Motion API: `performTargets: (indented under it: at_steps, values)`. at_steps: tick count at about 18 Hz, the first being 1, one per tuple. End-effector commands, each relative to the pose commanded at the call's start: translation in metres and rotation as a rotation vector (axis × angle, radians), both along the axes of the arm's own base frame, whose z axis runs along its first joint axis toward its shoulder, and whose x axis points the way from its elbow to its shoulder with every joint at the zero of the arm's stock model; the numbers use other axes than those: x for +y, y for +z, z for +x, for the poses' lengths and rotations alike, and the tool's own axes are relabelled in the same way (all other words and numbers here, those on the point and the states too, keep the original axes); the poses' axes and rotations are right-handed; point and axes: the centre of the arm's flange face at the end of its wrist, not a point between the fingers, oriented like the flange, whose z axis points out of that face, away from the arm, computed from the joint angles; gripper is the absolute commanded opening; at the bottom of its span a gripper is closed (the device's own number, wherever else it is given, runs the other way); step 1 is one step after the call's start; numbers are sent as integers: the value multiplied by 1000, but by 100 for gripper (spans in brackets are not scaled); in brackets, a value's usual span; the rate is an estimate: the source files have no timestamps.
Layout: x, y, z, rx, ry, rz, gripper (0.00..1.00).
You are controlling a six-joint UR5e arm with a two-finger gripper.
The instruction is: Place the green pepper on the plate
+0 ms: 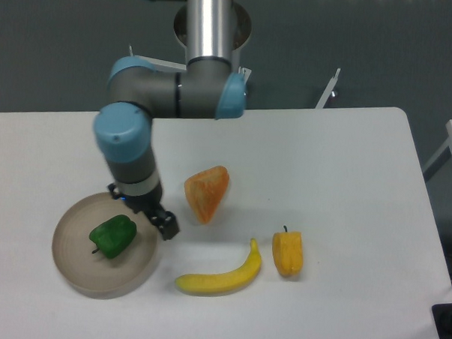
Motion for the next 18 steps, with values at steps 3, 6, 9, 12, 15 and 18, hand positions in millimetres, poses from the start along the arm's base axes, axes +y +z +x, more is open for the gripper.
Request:
performTargets:
  at_steps: [3,6,9,12,15,18]
  values:
    - [-12,3,-46,14,-72,-11,92]
    - [-29,5,-90,68,-141,-47,95]
    - [-45,10,-132,94,-170,-59,96]
    - [-61,9,-170,93,-223,-70,97]
    - [-67,6,-185,94,-231,-75,99]
    - [-65,0,-198,93,-220,-77,99]
